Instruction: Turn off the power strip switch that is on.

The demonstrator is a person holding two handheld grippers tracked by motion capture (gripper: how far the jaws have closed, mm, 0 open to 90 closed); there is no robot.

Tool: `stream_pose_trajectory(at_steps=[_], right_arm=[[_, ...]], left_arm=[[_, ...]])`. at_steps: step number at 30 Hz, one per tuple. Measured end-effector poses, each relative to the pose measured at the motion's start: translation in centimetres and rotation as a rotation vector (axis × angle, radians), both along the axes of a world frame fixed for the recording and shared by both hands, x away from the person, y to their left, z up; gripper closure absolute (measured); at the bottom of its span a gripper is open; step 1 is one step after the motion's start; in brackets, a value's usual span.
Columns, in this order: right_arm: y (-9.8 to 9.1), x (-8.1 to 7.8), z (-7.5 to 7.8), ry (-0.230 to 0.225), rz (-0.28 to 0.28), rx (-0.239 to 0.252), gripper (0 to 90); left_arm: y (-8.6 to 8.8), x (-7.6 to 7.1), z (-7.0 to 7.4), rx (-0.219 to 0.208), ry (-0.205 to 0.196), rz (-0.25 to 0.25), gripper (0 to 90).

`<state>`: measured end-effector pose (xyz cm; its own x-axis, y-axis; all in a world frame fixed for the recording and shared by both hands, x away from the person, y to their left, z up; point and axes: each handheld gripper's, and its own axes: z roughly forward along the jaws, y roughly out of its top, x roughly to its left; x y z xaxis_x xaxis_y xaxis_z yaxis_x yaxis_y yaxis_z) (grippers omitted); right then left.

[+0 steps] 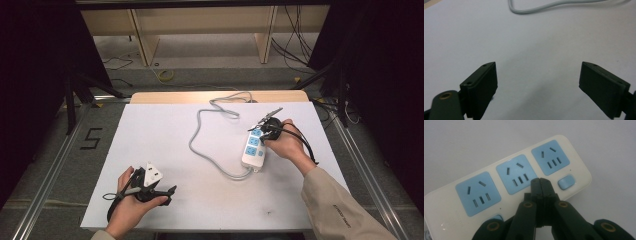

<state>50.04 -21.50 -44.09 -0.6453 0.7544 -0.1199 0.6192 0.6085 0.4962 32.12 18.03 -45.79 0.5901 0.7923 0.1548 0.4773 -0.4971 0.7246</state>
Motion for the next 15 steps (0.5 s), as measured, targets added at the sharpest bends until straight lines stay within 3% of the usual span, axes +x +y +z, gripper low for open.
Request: stream_pose_trajectory(at_steps=[15], right_arm=[[-0.03, 0.03, 0.02, 0.003, -0.003, 0.003, 90.0]], left_arm=[[-0.01, 0.01, -0.01, -0.001, 0.000, 0.000, 14.7]])
